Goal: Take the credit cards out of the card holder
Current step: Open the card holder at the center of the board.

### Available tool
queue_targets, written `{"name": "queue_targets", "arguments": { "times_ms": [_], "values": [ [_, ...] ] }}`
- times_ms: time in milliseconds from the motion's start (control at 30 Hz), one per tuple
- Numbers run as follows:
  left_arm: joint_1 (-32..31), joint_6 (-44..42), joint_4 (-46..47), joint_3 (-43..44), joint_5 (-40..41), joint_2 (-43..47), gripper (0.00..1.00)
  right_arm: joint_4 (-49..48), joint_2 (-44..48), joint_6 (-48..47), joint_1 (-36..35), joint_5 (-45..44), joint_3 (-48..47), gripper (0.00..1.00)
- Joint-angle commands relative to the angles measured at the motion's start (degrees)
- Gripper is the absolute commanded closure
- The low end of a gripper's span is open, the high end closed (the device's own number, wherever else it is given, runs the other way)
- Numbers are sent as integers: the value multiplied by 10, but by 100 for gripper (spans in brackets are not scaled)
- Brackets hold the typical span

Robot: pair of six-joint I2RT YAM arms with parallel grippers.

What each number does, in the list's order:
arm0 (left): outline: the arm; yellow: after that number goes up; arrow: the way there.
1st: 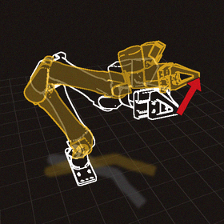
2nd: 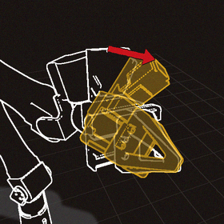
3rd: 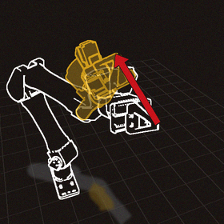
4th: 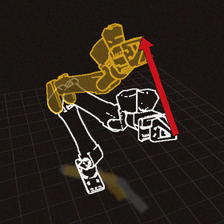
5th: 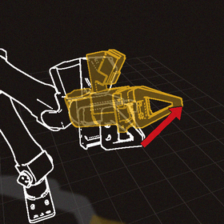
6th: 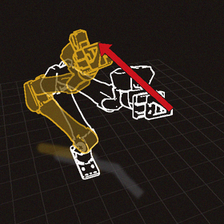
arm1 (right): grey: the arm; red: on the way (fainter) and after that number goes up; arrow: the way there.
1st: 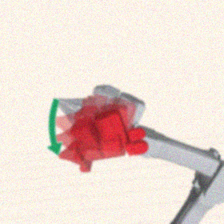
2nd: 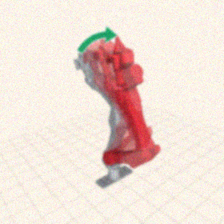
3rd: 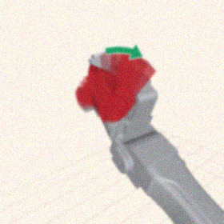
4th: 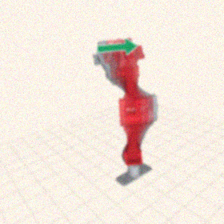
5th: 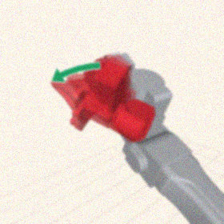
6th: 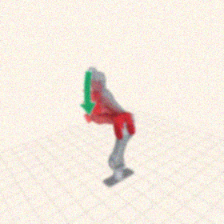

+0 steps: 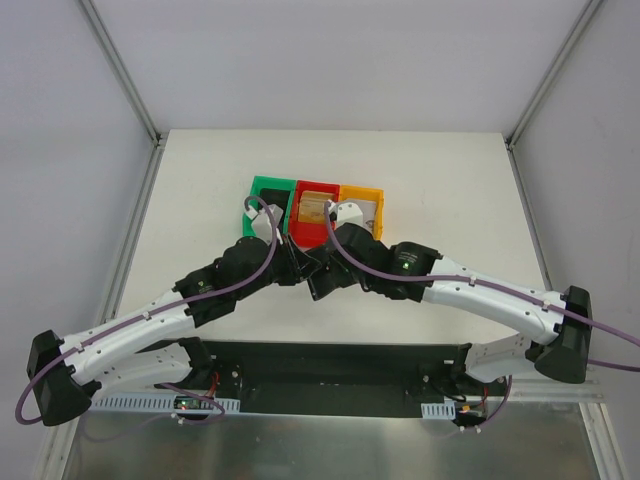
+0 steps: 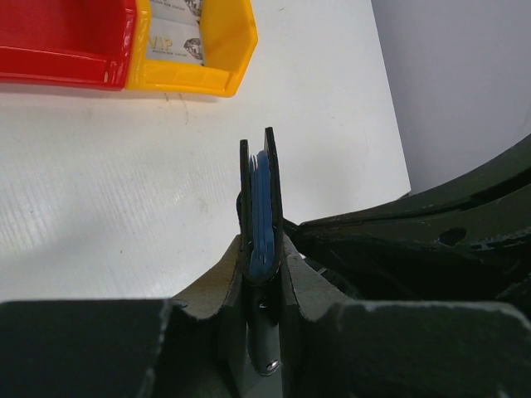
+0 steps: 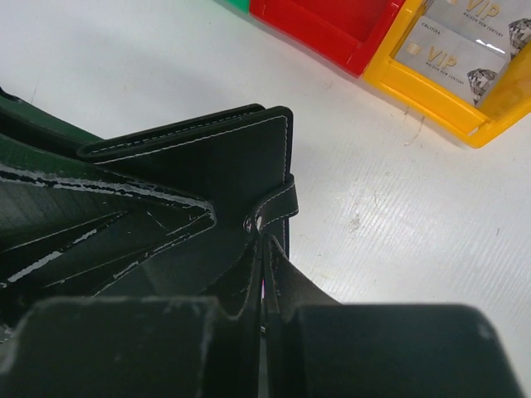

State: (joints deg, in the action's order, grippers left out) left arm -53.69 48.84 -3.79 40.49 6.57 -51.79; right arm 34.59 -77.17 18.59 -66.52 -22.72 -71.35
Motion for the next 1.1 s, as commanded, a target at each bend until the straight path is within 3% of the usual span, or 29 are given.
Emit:
{"name": "queue_targets", "arguments": {
  "times_ms": [0, 433, 733, 800, 933, 1067],
  "values": [
    [-7, 1, 19, 6, 4, 24, 100, 54, 15, -16, 9, -54, 11, 100],
    [-7, -1, 15, 1, 10, 32, 100, 43, 44, -18, 16, -53, 31, 100],
    [-7, -35, 16, -4, -4, 49, 100, 47, 99, -16, 59, -29, 74, 99],
    [-6, -49, 15, -4, -7, 50, 100, 20, 132, -34, 59, -10, 89, 85],
    [-6, -72, 29, -8, -23, 56, 100, -59, 195, -50, 61, 56, 116, 40],
    [-5, -131, 117, -43, -98, 84, 100, -98, 233, -60, 68, 105, 122, 25]
  ]
}}
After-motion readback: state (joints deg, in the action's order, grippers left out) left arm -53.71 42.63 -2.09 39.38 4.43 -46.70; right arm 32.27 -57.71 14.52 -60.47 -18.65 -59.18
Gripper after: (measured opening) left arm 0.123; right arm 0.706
